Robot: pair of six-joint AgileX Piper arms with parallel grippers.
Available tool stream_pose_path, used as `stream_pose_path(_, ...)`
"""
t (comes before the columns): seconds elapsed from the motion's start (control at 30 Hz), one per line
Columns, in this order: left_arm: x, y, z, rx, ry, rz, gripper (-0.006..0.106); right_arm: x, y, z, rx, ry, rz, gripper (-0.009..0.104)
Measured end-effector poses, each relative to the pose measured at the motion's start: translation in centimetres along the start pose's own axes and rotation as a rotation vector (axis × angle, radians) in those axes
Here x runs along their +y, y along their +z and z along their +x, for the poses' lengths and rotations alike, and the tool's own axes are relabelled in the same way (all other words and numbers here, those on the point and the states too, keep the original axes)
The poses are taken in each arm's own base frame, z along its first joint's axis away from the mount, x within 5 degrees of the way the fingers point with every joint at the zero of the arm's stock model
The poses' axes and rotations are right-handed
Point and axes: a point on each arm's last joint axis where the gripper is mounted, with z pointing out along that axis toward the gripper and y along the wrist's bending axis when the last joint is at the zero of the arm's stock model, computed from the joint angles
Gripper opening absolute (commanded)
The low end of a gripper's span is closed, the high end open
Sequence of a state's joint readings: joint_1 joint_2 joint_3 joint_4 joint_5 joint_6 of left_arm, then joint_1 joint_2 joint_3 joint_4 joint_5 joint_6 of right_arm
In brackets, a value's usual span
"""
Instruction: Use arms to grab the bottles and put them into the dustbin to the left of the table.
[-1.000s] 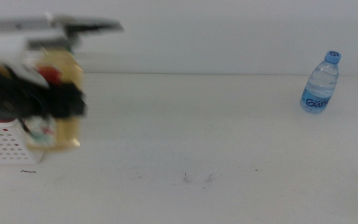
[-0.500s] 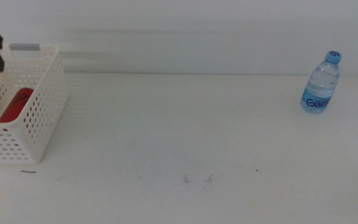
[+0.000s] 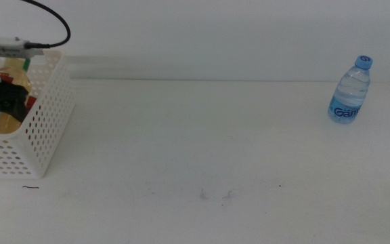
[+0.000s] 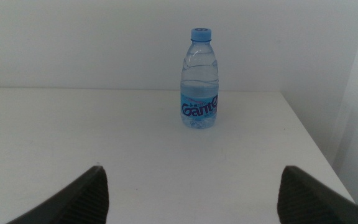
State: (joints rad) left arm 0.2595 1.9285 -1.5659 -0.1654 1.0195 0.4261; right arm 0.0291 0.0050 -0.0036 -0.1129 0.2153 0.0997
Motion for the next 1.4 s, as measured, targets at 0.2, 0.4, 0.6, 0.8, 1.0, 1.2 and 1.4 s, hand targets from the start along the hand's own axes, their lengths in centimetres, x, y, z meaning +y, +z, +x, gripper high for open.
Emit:
stream_pose_path(0.2,0.2,1.3,-0.2,0.005,0.01,0.007,0.079,0.0,0.0,0.0,0.0,0.0,0.0,0.088)
stream_pose_path(0.4,0.1,0.0,-0.8,-0.057,0.003,0.006,0.094,0.0,0.0,0.0,0.0,0.0,0.0,0.088)
stream_pose_path(0.6,-1.9,-5.5,-0.5,-0.146,-0.01,0.088,0.094,0.0,0.0,0.0,0.0,0.0,0.0,0.088)
stream_pose_path(0.8,-6.7,-14.1,1.3,-0.309,0.116,0.274,0.094,0.0,0.0,0.0,0.0,0.0,0.0,0.088)
stream_pose_path(1.0,-14.8,-22.5,4.5,-0.504,0.344,0.346,0.094,0.0,0.0,0.0,0.0,0.0,0.0,0.088)
stream_pose_path(1.2,-21.6,-26.4,8.2,-0.554,0.555,0.464,0.094,0.0,0.0,0.0,0.0,0.0,0.0,0.088)
stream_pose_path(1.4,-24.5,-26.3,9.5,-0.496,0.651,0.467,0.094,0.0,0.0,0.0,0.0,0.0,0.0,0.088)
